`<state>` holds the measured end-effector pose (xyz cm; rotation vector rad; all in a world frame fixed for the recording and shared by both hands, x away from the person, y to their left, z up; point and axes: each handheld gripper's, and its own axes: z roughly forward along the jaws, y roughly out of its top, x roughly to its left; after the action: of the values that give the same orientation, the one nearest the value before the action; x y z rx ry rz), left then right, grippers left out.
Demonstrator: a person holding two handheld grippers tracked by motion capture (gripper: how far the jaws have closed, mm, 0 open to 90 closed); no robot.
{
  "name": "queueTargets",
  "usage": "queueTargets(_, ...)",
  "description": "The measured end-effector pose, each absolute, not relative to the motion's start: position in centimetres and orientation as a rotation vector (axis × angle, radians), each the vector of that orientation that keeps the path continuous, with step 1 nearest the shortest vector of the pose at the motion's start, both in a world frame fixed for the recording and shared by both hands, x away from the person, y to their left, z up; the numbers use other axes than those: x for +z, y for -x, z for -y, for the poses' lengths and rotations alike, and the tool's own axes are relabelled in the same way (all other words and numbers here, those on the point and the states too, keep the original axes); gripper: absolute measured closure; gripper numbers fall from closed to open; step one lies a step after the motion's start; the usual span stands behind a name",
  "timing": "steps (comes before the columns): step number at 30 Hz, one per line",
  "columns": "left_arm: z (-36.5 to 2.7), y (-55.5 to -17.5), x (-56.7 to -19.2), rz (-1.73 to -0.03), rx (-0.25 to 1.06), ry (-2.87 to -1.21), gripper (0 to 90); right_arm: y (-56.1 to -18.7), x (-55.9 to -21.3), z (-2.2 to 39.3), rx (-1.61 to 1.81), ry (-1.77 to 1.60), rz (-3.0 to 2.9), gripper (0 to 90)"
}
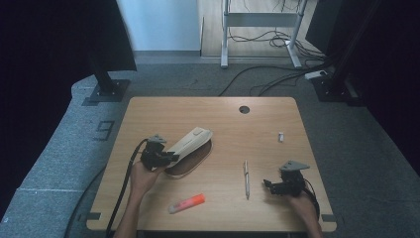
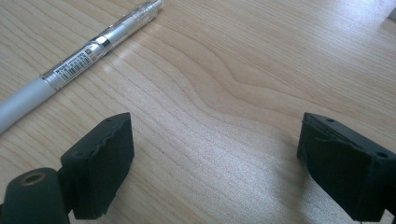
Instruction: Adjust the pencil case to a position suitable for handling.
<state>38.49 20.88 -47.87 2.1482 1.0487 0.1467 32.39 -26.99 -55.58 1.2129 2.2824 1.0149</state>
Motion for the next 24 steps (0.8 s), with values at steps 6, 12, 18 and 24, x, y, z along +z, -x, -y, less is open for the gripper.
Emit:
queueTargets(6, -20.7, -38.2, -47.8, -1.045, 0.174, -2.138, 76.4, -32.6, -55.4, 26.8, 1.01, -1.237, -2.289, 10.1)
queueTargets(12, -20.5, -38.1, -47.8, -1.029, 0.177, -2.137, 76.3, -33.2, -54.8, 27.2, 1.043, -1.263, -2.295, 12.2)
queueTargets(18, -20.3, -37.9, -47.8, -1.013, 0.169, -2.138, 76.3, -34.3, -54.1, 28.0, 1.028, -1.277, -2.282, 12.2)
queueTargets(24, -20.3, -37.9, -47.8, -1.005, 0.165, -2.137, 76.2, -35.6, -53.5, 28.8, 1.026, -1.297, -2.248, 12.9)
